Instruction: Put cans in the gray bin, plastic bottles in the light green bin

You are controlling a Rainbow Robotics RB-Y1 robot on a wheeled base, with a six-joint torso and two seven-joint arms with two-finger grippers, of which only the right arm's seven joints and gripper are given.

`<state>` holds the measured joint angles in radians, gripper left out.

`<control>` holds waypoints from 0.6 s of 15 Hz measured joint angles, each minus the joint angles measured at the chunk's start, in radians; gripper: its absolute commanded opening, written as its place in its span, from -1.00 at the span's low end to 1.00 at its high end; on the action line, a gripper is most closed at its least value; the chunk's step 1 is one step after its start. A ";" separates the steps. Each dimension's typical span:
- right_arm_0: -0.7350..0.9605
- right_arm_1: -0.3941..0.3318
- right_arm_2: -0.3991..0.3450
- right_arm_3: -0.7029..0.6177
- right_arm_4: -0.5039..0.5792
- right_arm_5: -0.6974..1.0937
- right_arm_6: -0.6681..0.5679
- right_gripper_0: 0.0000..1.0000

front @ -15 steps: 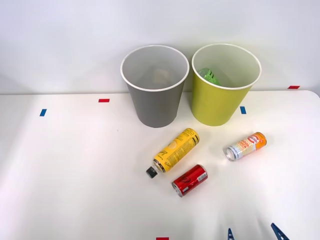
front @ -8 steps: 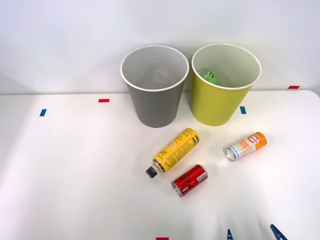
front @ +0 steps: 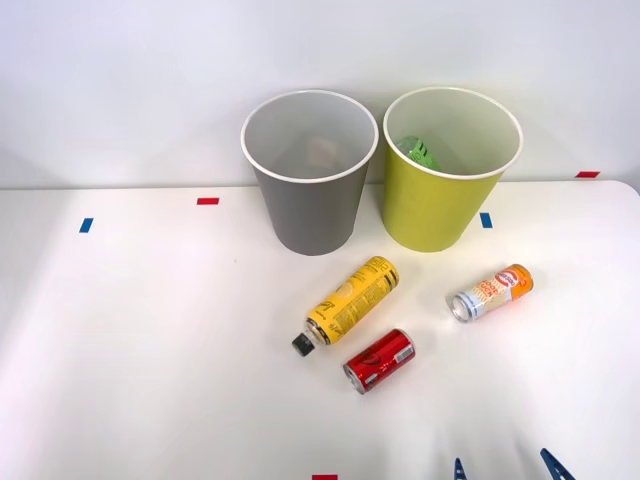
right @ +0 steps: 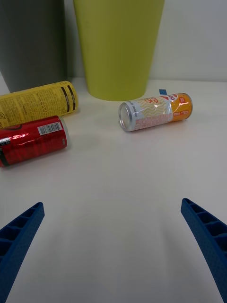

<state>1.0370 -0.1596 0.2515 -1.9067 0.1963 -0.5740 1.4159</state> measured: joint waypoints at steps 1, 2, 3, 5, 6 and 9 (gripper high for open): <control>0.000 0.000 0.000 0.000 0.000 0.000 0.000 1.00; 0.000 0.000 0.000 0.000 0.000 0.000 0.000 1.00; 0.000 0.000 0.000 0.000 0.000 0.000 0.000 1.00; 0.000 0.000 0.000 0.000 0.000 0.000 0.000 1.00; 0.000 0.000 0.000 0.000 0.000 0.000 0.000 1.00; 0.000 0.000 0.000 0.000 0.000 0.000 0.000 1.00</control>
<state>1.0370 -0.1596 0.2515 -1.9067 0.1963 -0.5739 1.4159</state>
